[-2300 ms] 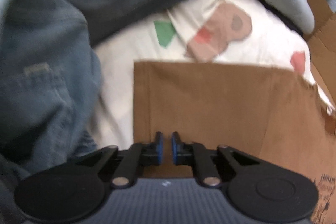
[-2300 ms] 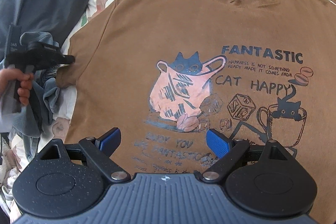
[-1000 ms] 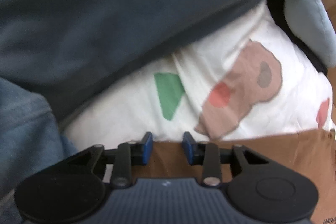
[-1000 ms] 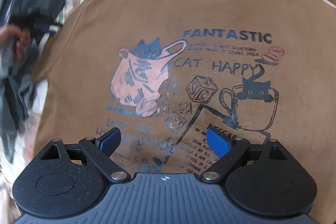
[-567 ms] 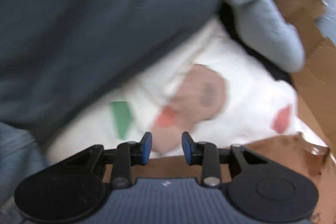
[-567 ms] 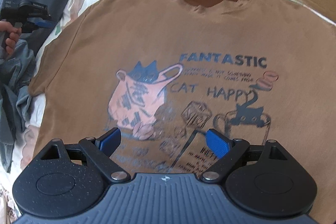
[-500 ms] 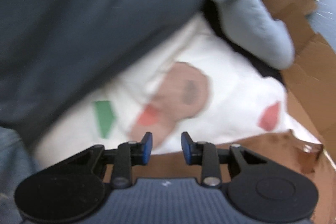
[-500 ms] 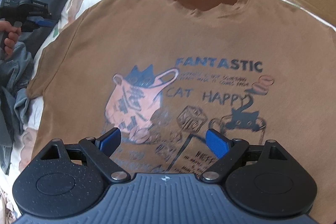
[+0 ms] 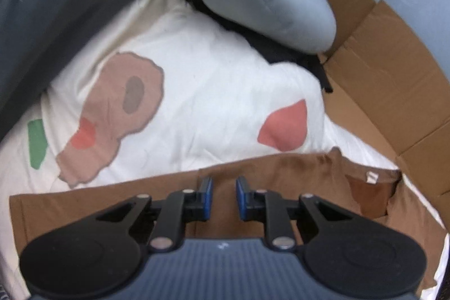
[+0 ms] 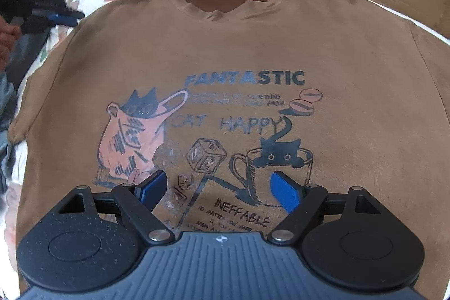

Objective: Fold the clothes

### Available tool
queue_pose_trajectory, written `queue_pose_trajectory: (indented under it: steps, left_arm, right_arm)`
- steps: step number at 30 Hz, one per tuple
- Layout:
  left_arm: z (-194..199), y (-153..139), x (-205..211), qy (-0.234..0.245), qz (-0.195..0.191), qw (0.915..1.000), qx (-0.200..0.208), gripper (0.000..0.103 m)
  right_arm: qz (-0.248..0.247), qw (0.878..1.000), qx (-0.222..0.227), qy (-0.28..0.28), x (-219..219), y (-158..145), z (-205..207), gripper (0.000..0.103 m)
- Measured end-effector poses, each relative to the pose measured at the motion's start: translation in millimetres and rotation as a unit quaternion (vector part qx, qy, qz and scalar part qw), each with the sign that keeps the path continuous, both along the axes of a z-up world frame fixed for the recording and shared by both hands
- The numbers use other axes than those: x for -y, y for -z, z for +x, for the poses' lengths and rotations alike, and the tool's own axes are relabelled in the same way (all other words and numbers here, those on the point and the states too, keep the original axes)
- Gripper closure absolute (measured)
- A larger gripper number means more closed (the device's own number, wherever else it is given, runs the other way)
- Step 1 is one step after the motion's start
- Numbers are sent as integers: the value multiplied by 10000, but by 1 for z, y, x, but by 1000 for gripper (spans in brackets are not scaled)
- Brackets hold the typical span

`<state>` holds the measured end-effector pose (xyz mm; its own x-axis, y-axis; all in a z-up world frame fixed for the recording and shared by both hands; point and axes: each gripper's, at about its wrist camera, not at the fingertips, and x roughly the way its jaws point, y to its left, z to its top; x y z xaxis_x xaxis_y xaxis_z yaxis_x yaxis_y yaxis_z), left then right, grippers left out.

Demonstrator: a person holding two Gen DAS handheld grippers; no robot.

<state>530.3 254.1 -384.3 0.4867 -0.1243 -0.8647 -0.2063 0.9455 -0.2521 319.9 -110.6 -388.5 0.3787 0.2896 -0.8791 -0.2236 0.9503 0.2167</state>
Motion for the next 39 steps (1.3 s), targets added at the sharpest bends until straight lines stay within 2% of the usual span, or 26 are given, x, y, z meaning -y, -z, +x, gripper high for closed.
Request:
queue_pose_trajectory:
  steps: [4, 8, 10, 14, 25, 33, 39]
  left_arm:
    - [5, 16, -3, -182, 132, 9995, -199, 92]
    - [8, 20, -3, -266, 297, 9990, -195, 98]
    - [8, 16, -3, -290, 519, 9982, -118, 99]
    - [6, 7, -9, -574, 608, 9965, 22, 97]
    - [11, -21, 0, -201, 560, 9979, 275, 96]
    - [4, -33, 26, 168, 587, 9975, 369, 91]
    - [6, -36, 43, 295, 524, 9974, 393, 91]
  right_arm:
    - [-5, 9999, 89, 88, 2, -6, 2, 19]
    - [18, 9996, 133, 231, 8, -11, 6, 19]
    - [12, 9996, 143, 259, 11, -13, 9, 19]
    - [-148, 9998, 137, -80, 10, -21, 22, 19]
    - [-881, 9925, 204, -819, 21, -59, 49, 18]
    - [-692, 9950, 246, -675, 41, -85, 61, 18]
    - [-594, 9949, 392, -712, 66, -97, 51, 17]
